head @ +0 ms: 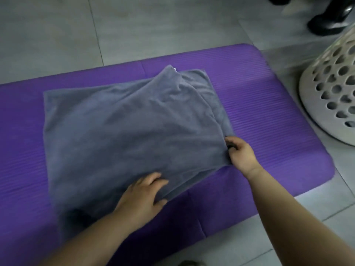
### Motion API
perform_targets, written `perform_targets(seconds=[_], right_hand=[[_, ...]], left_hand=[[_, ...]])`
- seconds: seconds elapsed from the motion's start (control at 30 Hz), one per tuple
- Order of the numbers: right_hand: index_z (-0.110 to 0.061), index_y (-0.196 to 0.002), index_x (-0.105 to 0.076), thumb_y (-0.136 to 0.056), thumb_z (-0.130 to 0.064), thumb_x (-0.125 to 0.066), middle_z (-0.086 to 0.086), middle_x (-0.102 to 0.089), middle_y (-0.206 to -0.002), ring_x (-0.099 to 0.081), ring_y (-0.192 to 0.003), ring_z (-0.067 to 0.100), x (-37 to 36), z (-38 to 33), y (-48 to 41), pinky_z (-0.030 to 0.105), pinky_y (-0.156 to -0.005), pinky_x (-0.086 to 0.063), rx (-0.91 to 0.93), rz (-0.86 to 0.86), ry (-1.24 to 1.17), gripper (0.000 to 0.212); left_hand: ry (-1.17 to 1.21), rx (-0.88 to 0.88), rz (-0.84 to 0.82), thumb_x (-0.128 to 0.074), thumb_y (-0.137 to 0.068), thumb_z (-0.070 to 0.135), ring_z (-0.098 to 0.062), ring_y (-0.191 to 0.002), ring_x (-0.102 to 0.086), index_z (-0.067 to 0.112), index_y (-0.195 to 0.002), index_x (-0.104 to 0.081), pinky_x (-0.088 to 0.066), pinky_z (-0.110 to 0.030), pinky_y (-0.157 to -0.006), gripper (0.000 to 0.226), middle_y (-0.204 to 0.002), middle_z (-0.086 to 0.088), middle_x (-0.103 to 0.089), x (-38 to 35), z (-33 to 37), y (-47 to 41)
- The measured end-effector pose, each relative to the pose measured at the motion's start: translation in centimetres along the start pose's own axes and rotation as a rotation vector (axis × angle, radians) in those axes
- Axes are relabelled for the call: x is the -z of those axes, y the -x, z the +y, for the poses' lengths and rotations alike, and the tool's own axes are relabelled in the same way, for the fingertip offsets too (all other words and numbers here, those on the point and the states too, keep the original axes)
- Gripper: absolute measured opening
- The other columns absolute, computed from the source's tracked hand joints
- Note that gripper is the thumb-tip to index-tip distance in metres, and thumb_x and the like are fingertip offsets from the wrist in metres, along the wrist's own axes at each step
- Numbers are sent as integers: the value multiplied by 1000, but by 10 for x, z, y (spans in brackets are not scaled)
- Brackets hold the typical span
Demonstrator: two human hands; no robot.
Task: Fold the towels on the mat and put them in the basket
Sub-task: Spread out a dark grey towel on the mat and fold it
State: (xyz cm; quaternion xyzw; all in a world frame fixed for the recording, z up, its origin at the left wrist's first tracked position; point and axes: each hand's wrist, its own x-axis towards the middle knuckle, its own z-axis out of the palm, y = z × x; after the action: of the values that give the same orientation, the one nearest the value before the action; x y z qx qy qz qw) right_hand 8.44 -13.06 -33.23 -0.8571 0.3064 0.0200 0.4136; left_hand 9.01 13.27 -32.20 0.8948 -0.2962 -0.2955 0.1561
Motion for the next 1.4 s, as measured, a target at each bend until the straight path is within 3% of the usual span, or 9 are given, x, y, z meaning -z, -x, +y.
perform_targets(seconds=[0.17,0.43,0.57,0.7,0.87,1.0,1.13,1.23,1.4], right_hand=[[-9,-93,-66,-76,9,-50,3,-57,-82,-52,-81,17,17,4,0,22,-70,-40,11,-237,270,29],[-4,-89,-65,-82,-8,-55,9,-62,-86,-56,-80,22,33,25,28,28,-70,-42,114,-106,480,14],[-5,-68,-68,-71,-20,-42,11,-59,-60,-61,-50,26,52,50,59,24,-42,-47,422,108,720,30],[-7,-82,-74,-66,-21,-38,13,-63,-68,-63,-53,32,57,86,83,34,-41,-51,423,11,959,42],[0,-99,-68,-86,-18,-50,21,-63,-98,-59,-89,35,24,47,77,30,-79,-43,-35,281,285,29],[-2,-112,-59,-88,-20,-59,11,-62,-100,-58,-100,26,-8,19,55,23,-79,-38,-196,109,129,30],[-6,-92,-62,-86,-12,-60,7,-60,-80,-54,-82,23,-5,22,45,17,-60,-34,-240,169,-16,9],[-14,-73,-54,-85,-6,-61,4,-54,-69,-51,-66,13,12,40,48,17,-60,-38,-273,273,-123,15],[-6,-86,-61,-87,-5,-55,-7,-53,-52,-52,-41,-5,26,68,54,6,-47,-37,-394,301,-81,6]], left_hand=[[-243,-102,189,-88,-27,48,-5,-76,-68,27,-83,-73,-54,-21,-62,62,-89,11,-69,-17,-12,10],[-303,-175,257,-91,-26,41,-12,-61,-63,22,-73,-73,-42,-22,-68,54,-69,7,-62,-8,-25,3],[-281,-214,253,-93,-28,26,-13,-53,-60,21,-60,-69,-30,-22,-66,41,-60,8,-60,-5,-29,4],[-273,-287,188,-91,-29,42,-4,-51,-57,27,-59,-67,-45,-17,-57,42,-56,14,-58,-10,-35,11],[-255,-274,201,-91,-25,41,-5,-52,-59,24,-64,-68,-47,-20,-50,48,-61,12,-60,-18,-35,19],[-203,-248,273,-92,-24,17,-8,-47,-58,19,-59,-65,-48,-19,-48,44,-57,9,-59,-26,-35,24],[-135,-308,411,-63,-62,22,-2,-58,-54,21,-61,-64,-44,-16,-58,2,-59,11,-59,-25,-35,30],[-122,-384,439,-41,-69,23,-5,-74,-42,21,-68,-67,-34,-20,-74,26,-66,11,-62,-26,-25,34],[-183,-399,270,-87,-32,23,-2,-64,-53,26,-74,-63,-40,-13,-64,49,-67,12,-61,-49,-26,47]])
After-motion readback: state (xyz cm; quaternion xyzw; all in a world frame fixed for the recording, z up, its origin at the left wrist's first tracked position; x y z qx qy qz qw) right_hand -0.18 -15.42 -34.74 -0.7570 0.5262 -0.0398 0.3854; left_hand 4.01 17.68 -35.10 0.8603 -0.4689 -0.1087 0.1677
